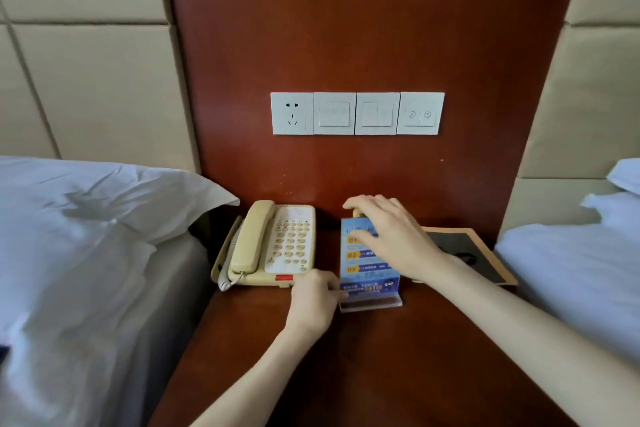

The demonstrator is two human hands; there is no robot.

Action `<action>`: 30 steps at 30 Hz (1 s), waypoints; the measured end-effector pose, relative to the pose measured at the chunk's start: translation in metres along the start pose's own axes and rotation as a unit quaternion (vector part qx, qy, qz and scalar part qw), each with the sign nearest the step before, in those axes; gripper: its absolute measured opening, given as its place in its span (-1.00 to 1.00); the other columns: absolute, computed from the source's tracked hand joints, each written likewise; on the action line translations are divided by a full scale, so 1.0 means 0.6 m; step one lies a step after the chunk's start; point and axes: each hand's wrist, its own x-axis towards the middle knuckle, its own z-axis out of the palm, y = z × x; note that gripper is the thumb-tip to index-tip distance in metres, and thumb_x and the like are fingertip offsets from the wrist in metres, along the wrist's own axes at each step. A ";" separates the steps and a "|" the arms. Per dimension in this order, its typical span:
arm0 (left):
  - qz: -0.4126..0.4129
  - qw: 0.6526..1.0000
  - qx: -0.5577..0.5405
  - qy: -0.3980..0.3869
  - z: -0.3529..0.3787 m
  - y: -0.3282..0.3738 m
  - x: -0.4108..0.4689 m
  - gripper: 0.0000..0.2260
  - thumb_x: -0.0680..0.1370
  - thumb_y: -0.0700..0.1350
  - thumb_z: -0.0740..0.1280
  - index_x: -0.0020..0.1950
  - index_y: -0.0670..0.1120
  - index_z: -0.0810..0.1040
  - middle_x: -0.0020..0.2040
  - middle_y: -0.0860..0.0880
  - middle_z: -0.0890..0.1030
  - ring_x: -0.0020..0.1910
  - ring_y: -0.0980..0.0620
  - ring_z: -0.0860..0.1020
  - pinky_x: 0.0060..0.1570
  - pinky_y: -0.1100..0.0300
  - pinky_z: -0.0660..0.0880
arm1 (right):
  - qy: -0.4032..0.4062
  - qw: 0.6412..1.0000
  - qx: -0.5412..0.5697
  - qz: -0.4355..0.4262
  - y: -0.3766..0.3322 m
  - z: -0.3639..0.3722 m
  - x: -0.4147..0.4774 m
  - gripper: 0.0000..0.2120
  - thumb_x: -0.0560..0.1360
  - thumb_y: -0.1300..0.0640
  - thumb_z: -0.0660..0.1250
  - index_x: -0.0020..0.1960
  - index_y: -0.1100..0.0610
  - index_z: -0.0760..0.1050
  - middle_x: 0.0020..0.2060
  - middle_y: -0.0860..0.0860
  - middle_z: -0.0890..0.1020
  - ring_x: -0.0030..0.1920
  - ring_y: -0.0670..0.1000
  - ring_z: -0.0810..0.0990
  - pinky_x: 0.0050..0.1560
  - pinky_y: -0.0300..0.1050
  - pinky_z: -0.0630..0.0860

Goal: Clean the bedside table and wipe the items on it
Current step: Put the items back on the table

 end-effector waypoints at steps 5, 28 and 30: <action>-0.008 0.999 0.032 0.025 0.023 0.005 0.037 -0.89 0.44 -0.16 0.44 -0.27 -0.15 0.59 -0.23 -0.06 0.63 -0.26 0.04 0.51 -0.34 0.31 0.33 | 0.089 0.981 -0.113 0.131 0.068 0.029 -0.026 -0.24 0.36 0.06 0.52 0.45 0.18 0.25 0.35 0.12 0.39 0.31 0.13 0.37 0.25 0.03 0.38; -0.089 0.988 0.030 0.122 0.132 0.022 0.207 -0.92 0.51 -0.15 0.33 -0.01 -0.10 0.54 0.02 -0.08 0.59 0.00 -0.12 0.55 -0.10 0.08 0.43 | -0.138 0.902 -0.065 0.403 0.279 0.148 -0.012 -0.42 0.40 -0.40 0.24 0.12 0.08 0.49 0.26 0.06 0.45 0.31 0.16 0.33 0.22 0.09 0.32; -0.104 0.986 0.039 0.127 0.136 0.023 0.217 -0.90 0.51 -0.13 0.32 0.00 -0.09 0.54 0.03 -0.07 0.59 0.01 -0.12 0.55 -0.08 0.07 0.45 | -0.141 0.899 -0.075 0.407 0.283 0.155 -0.010 -0.38 0.40 -0.43 0.21 0.14 0.07 0.50 0.26 0.06 0.45 0.30 0.16 0.34 0.21 0.07 0.32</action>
